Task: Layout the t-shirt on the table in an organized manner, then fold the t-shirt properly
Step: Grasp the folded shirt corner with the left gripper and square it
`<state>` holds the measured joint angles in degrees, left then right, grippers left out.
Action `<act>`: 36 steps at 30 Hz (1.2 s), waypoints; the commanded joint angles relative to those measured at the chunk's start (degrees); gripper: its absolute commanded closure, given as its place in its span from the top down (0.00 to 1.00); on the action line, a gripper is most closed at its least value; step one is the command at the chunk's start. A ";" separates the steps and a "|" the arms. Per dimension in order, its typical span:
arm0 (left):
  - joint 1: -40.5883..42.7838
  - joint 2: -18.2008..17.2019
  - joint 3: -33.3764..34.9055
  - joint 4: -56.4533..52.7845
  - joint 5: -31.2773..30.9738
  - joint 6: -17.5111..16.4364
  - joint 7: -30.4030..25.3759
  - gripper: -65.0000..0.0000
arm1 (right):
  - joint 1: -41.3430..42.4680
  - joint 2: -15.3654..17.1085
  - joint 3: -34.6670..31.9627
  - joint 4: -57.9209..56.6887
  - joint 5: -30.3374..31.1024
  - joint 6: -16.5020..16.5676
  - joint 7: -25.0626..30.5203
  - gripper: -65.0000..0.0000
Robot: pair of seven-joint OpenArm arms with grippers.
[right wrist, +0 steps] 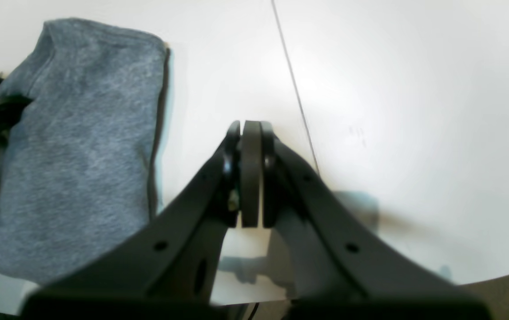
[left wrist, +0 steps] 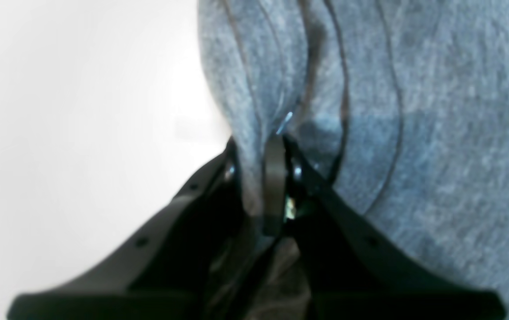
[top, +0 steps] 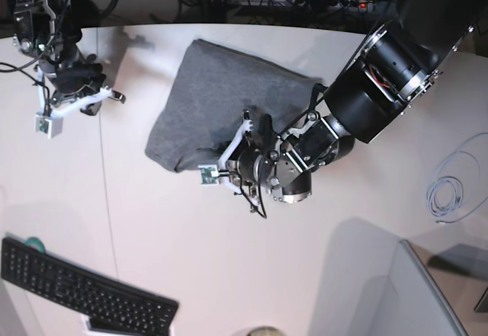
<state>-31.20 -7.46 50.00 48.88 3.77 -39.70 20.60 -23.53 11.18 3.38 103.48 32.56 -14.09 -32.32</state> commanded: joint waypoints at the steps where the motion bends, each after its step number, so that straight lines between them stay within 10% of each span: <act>1: -0.67 0.30 -2.13 0.48 -0.21 -0.30 2.21 0.00 | 0.28 0.47 0.27 0.74 -0.07 0.68 1.06 0.00; 31: 0.39 1.79 -7.93 1.89 -1.97 -0.30 8.89 0.00 | 0.36 0.91 0.27 0.65 -0.25 0.86 1.06 0.00; 36: -0.76 1.71 -7.84 1.89 -1.97 -0.30 8.98 0.33 | 0.80 0.91 0.27 0.65 -0.25 0.86 1.06 0.00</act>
<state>-30.28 -5.91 42.41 49.98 1.93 -39.94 29.93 -22.90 11.51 3.38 103.37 32.53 -14.00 -32.27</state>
